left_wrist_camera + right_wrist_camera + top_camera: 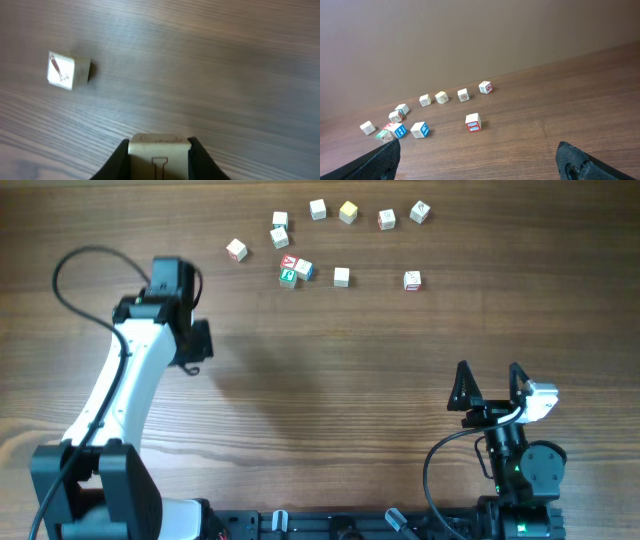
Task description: Form a horizontal line
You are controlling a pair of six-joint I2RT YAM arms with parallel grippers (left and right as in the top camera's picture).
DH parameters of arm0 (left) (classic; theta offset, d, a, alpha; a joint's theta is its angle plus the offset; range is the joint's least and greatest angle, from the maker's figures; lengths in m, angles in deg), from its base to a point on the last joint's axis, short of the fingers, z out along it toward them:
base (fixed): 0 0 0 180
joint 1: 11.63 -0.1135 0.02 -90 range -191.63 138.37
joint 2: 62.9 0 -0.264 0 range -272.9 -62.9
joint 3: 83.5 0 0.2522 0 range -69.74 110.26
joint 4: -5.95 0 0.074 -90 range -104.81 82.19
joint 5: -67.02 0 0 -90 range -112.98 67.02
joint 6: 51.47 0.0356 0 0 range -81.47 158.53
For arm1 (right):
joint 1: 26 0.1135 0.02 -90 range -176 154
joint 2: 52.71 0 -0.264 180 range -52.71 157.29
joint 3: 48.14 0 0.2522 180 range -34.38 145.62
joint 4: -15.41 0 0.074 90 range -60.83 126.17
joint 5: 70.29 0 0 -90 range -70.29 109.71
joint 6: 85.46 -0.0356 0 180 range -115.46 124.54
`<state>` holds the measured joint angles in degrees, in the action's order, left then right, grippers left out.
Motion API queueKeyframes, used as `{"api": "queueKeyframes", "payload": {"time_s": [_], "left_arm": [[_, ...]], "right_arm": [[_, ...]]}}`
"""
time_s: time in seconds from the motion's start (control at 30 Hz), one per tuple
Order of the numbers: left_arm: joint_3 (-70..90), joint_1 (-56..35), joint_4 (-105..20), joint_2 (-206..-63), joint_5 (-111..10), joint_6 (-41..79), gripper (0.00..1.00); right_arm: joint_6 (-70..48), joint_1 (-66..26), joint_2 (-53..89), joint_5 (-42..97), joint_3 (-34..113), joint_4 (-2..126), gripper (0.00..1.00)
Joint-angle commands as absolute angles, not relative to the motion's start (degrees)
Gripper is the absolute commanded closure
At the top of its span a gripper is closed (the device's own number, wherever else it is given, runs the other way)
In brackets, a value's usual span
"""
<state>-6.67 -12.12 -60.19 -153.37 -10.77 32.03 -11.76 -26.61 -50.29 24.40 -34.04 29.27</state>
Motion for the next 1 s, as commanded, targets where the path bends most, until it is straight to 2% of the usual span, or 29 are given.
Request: {"api": "queueKeyframes", "payload": {"time_s": [0.0,0.23,0.33,0.57,0.97], "left_arm": [[-14.5,-17.3,-53.2,-153.8,-9.6,33.2,0.96],[-21.4,-21.7,-39.4,-153.9,-9.7,33.9,0.96],[-22.7,-21.7,-35.8,-154.0,-9.6,38.2,0.96],[-22.9,-21.9,-31.5,-155.3,-9.6,44.4,0.96],[-22.9,-24.4,-30.7,-159.9,-10.8,44.8,0.96]], "right_arm": [[-12.2,-26.8,-50.3,23.6,-34.0,29.2,0.0],[-12.2,-26.8,-50.3,23.6,-34.0,29.2,0.0],[-12.2,-26.8,-50.3,23.6,-34.0,29.2,0.0],[-12.2,-26.8,-50.3,23.7,-34.0,29.2,0.0],[-12.2,-26.8,-50.3,23.7,-34.0,29.2,0.0]]}}
